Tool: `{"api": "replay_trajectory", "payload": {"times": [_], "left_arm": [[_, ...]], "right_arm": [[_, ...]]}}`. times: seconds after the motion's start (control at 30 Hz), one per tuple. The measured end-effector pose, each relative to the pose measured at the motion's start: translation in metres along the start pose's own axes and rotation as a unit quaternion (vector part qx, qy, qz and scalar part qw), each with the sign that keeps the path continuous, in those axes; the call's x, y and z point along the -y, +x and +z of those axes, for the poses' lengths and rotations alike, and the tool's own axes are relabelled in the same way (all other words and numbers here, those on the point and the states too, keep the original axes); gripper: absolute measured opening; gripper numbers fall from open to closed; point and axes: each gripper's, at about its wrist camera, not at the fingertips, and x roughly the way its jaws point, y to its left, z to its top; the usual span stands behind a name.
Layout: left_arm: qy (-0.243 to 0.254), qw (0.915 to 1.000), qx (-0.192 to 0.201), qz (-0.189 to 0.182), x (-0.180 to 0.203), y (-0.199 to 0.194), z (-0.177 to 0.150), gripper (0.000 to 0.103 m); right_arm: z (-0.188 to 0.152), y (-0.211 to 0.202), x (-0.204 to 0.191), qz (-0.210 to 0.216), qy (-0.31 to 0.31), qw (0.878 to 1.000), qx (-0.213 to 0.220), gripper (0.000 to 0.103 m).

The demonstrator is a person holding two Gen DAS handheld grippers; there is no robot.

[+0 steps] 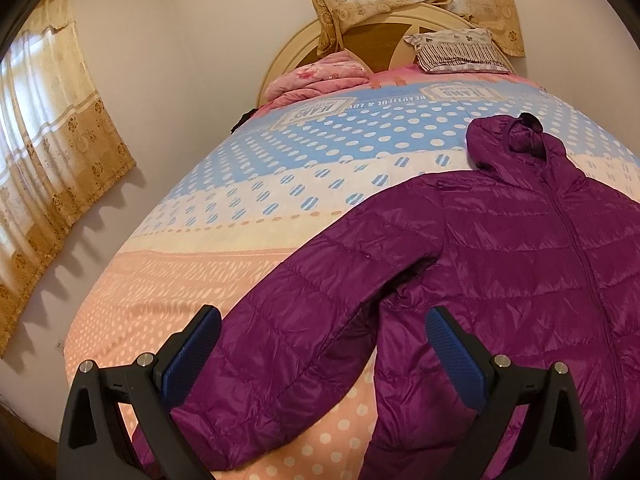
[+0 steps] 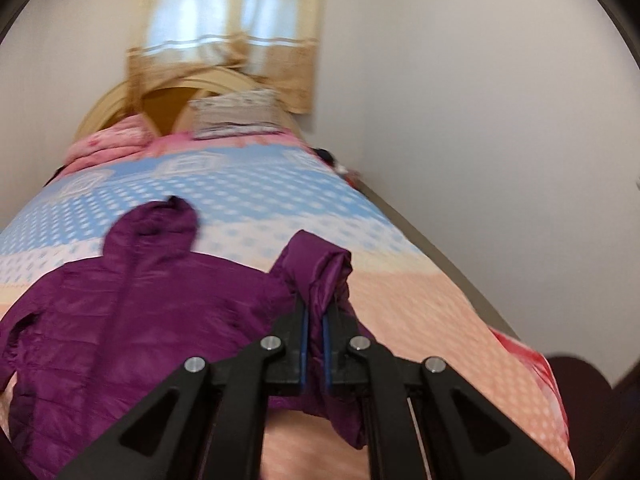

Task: Fold large clothes
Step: 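Grasp the sleeve nearest the right tool and fold it across the jacket body, then grasp the jacket side edge with the right tool and fold it toward the zipper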

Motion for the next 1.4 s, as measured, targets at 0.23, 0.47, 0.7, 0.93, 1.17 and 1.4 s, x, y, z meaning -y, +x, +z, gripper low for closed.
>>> {"api": "replay_trajectory", "payload": {"times": [0.23, 0.47, 0.7, 0.93, 1.17, 1.4], "left_arm": [[0.002, 0.9999, -0.009, 0.011, -0.008, 0.016, -0.008, 0.102], [0.003, 0.9991, -0.032, 0.027, -0.011, 0.036, -0.014, 0.102], [0.005, 0.9995, -0.026, 0.019, 0.004, 0.028, 0.001, 0.102], [0.025, 0.9954, -0.015, -0.092, 0.081, -0.012, 0.023, 0.102], [0.071, 0.9762, -0.047, -0.199, 0.187, -0.025, 0.031, 0.102], [0.102, 0.9556, -0.108, -0.254, 0.248, 0.004, 0.021, 0.013]], "right_arm": [[-0.008, 0.044, -0.106, 0.064, -0.060, 0.996, -0.020, 0.007], [-0.040, 0.087, -0.182, 0.111, -0.102, 0.987, -0.061, 0.014], [-0.063, 0.050, -0.157, 0.168, -0.100, 0.979, -0.053, 0.085], [-0.087, 0.024, -0.058, 0.100, -0.031, 0.994, -0.036, 0.090], [-0.124, 0.036, -0.010, 0.048, 0.005, 0.998, -0.045, 0.093], [-0.149, 0.038, -0.008, 0.059, -0.004, 0.998, -0.036, 0.093]]}}
